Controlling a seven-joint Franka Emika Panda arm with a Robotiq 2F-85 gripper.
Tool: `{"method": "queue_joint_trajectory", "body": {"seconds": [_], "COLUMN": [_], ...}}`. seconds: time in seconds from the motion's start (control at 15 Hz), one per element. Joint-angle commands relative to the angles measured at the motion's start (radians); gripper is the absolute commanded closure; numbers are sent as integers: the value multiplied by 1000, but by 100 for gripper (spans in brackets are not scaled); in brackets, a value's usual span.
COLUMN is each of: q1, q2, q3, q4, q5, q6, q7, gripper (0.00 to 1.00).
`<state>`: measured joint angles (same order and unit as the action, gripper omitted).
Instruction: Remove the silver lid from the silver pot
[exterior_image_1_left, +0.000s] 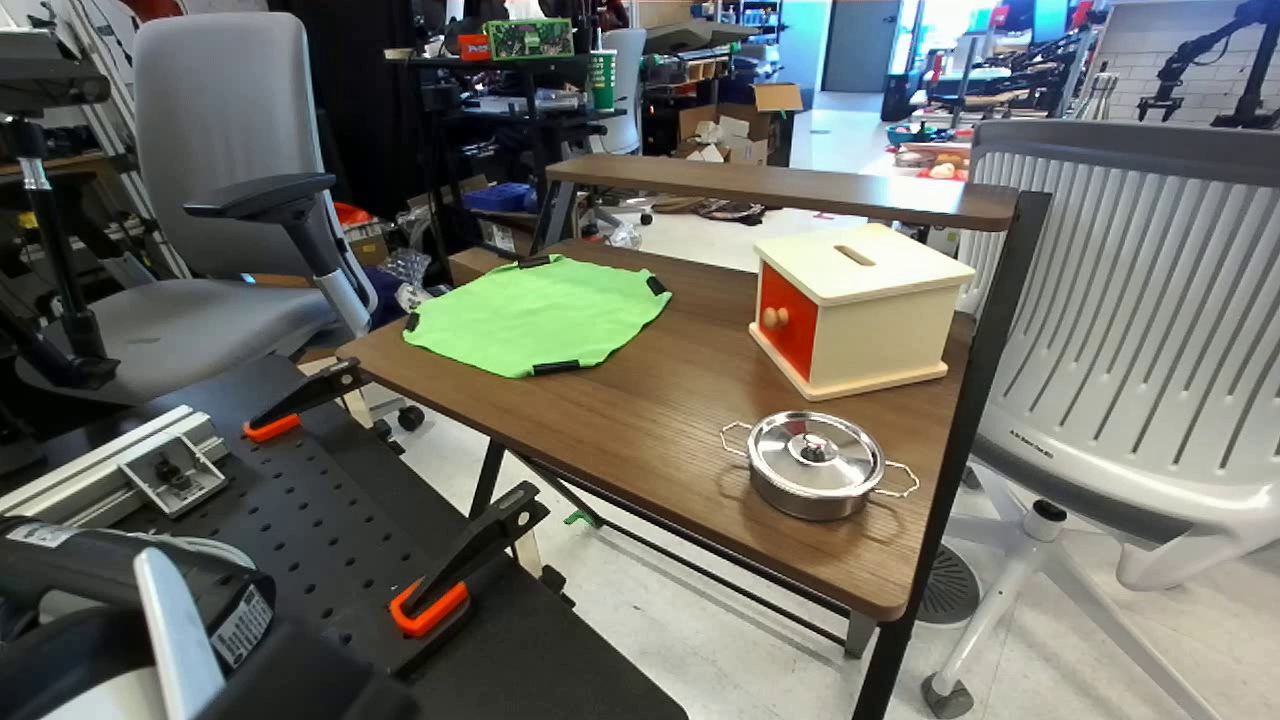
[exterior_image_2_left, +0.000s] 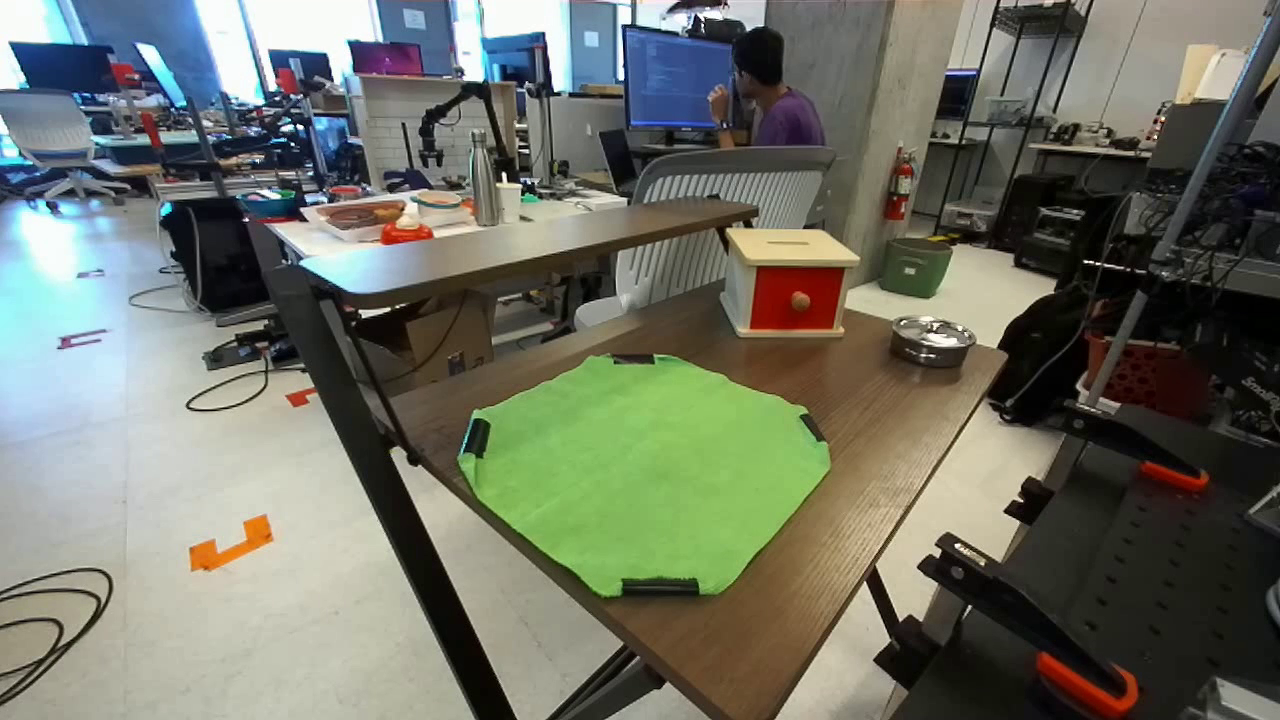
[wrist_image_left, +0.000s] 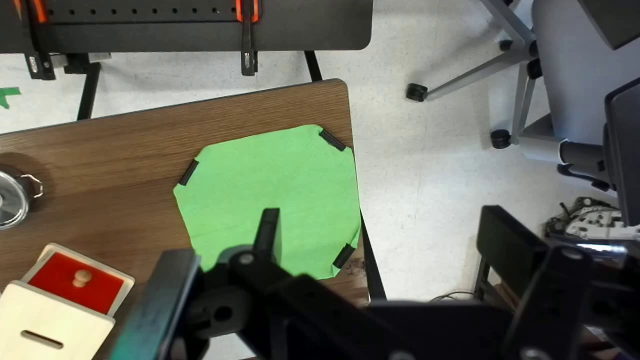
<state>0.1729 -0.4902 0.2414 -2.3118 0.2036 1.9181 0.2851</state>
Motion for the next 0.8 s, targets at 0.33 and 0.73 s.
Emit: {"method": "queue_joint_trajectory", "body": {"seconds": [0.33,0.73], "q1": [-98,-193], "q2": [73,210], "q3": [13,-12], "q4": [-57,-72], "q5": [-66,-191], "q6": [248,423], "q7": [160,334], "gripper": [0,0]}}
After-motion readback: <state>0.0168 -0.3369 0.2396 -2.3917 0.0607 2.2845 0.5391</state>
